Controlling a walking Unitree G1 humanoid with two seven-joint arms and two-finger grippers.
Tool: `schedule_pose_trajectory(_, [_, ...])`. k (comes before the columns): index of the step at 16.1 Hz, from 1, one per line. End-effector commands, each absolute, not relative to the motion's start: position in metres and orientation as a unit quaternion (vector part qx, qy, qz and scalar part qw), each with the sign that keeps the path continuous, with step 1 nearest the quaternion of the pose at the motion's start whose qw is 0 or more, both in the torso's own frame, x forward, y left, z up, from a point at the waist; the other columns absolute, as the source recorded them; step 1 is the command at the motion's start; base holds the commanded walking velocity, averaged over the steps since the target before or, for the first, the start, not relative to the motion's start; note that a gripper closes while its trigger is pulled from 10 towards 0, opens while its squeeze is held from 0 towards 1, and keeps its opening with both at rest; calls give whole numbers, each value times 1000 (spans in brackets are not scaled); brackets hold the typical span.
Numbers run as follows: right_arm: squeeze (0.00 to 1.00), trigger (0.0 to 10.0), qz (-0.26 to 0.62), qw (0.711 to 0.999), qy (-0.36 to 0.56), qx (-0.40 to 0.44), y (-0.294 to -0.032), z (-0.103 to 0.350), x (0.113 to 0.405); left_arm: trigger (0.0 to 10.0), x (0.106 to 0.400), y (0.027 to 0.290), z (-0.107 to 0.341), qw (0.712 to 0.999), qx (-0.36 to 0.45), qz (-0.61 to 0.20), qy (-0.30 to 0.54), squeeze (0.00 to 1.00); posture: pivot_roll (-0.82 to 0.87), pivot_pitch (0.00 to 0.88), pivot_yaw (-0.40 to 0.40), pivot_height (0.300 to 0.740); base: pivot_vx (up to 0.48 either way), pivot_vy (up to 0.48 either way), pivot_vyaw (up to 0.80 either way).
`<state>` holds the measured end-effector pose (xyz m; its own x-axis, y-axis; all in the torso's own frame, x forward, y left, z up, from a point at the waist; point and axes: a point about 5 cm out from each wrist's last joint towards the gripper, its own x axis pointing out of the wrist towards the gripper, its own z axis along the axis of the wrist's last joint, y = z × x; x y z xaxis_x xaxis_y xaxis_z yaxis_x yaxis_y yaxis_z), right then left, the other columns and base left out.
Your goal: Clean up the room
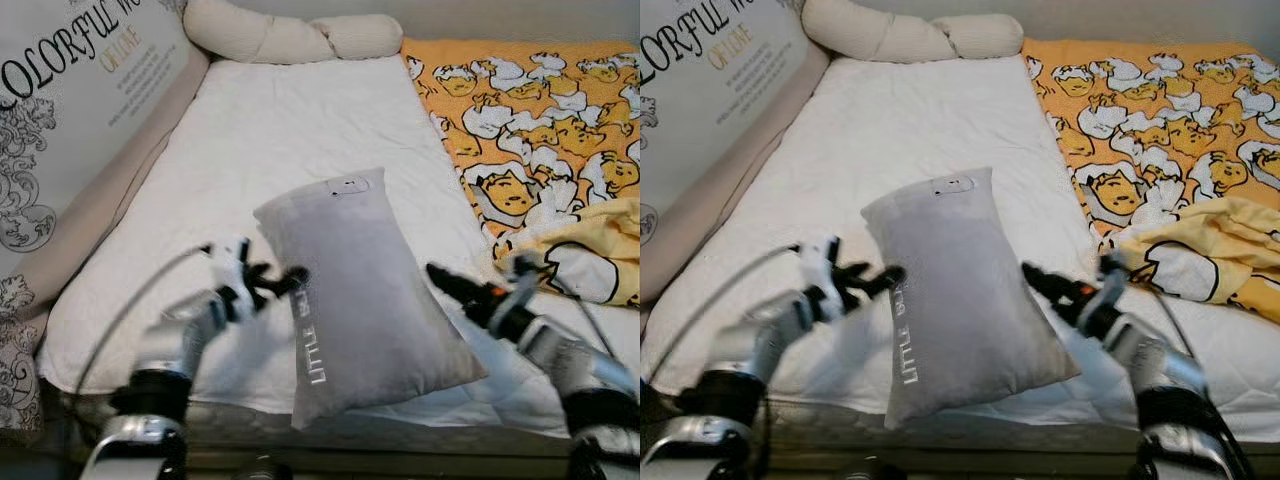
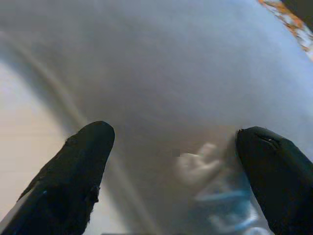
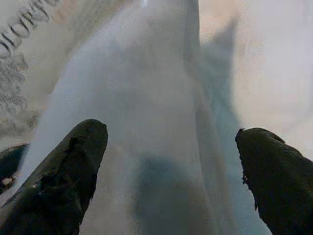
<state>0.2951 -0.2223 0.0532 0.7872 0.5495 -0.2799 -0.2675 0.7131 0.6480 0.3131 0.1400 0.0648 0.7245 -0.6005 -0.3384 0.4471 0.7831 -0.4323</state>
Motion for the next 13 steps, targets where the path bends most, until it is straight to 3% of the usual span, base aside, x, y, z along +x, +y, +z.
schedule_pose_trajectory(1, [1000, 10000, 240, 885, 255, 306, -211, 48, 297, 10000, 317, 130, 65, 905, -173, -301, 245, 643, -88, 0, 68, 740, 0, 0, 0])
schedule_pose_trajectory(2, [816, 10000, 243, 882, 267, 304, -204, 45, 298, 10000, 318, 125, 63, 900, -183, -302, 255, 306, -87, 0, 66, 740, 0, 0, 0])
schedule_pose_trajectory(3, [55, 10000, 240, 881, 281, 297, -199, 40, 299, 10000, 319, 119, 58, 896, -180, -301, 274, 8, -87, 0, 66, 740, 0, 0, 0])
schedule_pose_trajectory(5, [0, 10000, 211, 890, 296, 274, -191, 32, 303, 10000, 319, 106, 52, 885, -186, -314, 289, 0, -95, 0, 70, 740, 0, 0, 0])
schedule_pose_trajectory(6, [0, 3608, 213, 892, 293, 271, -189, 31, 304, 10000, 319, 102, 54, 882, -194, -325, 281, 0, -95, 0, 70, 740, 0, 0, 0])
schedule_pose_trajectory(7, [0, 2353, 215, 892, 288, 273, -188, 31, 305, 9804, 320, 101, 54, 881, -192, -329, 281, 0, -93, 0, 68, 740, 0, 0, 0])
schedule_pose_trajectory(8, [0, 0, 231, 889, 286, 274, -184, 31, 304, 0, 318, 100, 52, 879, -186, -333, 287, 0, -93, 0, 68, 740, 0, 0, 0])
schedule_pose_trajectory(13, [0, 0, 262, 885, 261, 284, -176, 35, 306, 0, 319, 99, 51, 879, -169, -344, 282, 0, -95, 0, 64, 740, 0, 0, 0])
